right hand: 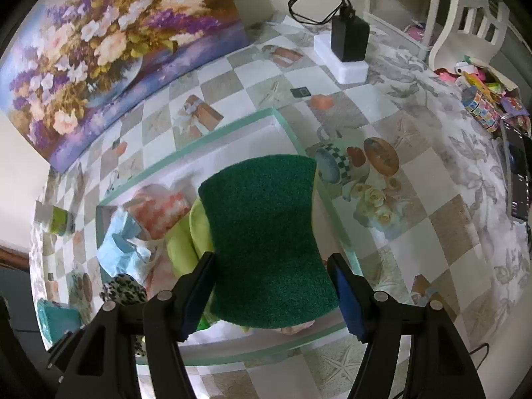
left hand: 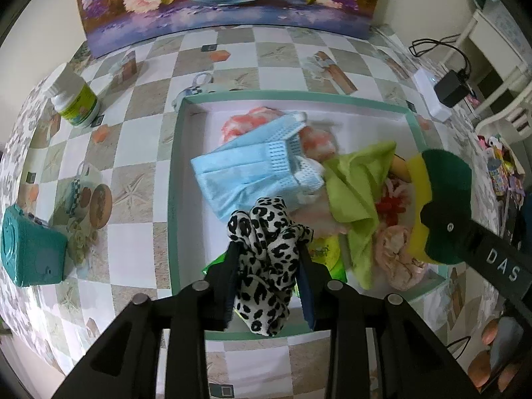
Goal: Organize soft objects
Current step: 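Lower the scrunchie and sponge into the tray and open both grippers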
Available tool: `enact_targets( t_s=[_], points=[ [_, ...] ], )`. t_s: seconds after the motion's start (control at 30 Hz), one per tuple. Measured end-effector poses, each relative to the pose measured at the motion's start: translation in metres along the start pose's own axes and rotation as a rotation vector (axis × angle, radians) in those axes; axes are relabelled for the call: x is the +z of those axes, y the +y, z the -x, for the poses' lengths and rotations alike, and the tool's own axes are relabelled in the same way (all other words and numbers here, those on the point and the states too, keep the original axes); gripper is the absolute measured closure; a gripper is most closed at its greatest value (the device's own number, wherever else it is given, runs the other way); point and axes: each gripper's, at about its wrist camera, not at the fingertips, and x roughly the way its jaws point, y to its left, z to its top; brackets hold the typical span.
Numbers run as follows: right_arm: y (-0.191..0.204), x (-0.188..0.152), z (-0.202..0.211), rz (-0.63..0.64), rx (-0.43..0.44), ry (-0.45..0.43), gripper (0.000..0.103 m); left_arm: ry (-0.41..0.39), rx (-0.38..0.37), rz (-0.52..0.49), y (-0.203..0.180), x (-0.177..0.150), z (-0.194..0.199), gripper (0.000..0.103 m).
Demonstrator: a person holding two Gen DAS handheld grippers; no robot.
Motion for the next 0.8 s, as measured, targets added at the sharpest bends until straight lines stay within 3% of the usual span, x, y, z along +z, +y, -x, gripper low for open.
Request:
enact_targets(
  t_s=[0.13, 0.23, 0.5, 0.57, 0.8],
  points=[
    [0.003, -0.001, -0.003, 0.016, -0.014, 0.012, 0.032, 0.005, 0.0, 0.023, 0.005, 0.002, -0.001, 0.059],
    [0.006, -0.001, -0.003, 0.028, -0.021, 0.013, 0.032, -0.002, 0.001, 0.03, 0.006, 0.002, 0.001, 0.045],
    [0.011, -0.001, 0.0, 0.057, -0.047, 0.011, 0.025, -0.02, 0.016, 0.062, 0.017, 0.006, 0.008, 0.041],
    [0.011, -0.001, 0.001, 0.058, -0.05, 0.01, 0.024, -0.026, 0.018, 0.077, 0.021, 0.007, 0.01, 0.027],
    [0.012, -0.001, 0.003, 0.064, -0.067, 0.002, 0.011, -0.049, -0.016, 0.148, 0.04, 0.012, 0.017, 0.02]
  ],
)
